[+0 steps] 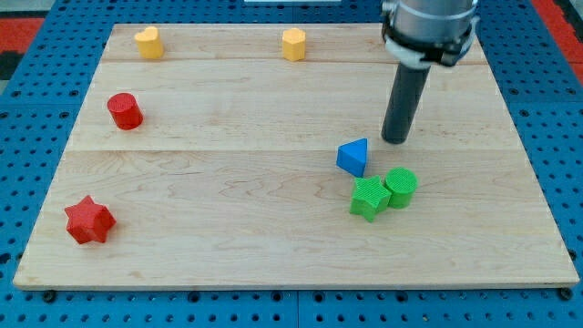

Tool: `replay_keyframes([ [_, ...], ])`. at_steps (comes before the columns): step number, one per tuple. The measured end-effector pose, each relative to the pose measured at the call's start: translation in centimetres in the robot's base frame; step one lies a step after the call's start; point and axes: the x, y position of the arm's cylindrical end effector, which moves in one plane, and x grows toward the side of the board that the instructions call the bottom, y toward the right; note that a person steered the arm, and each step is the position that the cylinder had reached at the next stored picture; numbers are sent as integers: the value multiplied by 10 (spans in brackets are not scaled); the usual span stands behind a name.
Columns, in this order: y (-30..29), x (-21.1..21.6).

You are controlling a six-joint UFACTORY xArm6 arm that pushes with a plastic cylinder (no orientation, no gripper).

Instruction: Move the blue cube to the top of the green star

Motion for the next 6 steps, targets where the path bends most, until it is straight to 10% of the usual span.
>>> replay_keyframes([
  [3,-34,68],
  [6,115,-88],
])
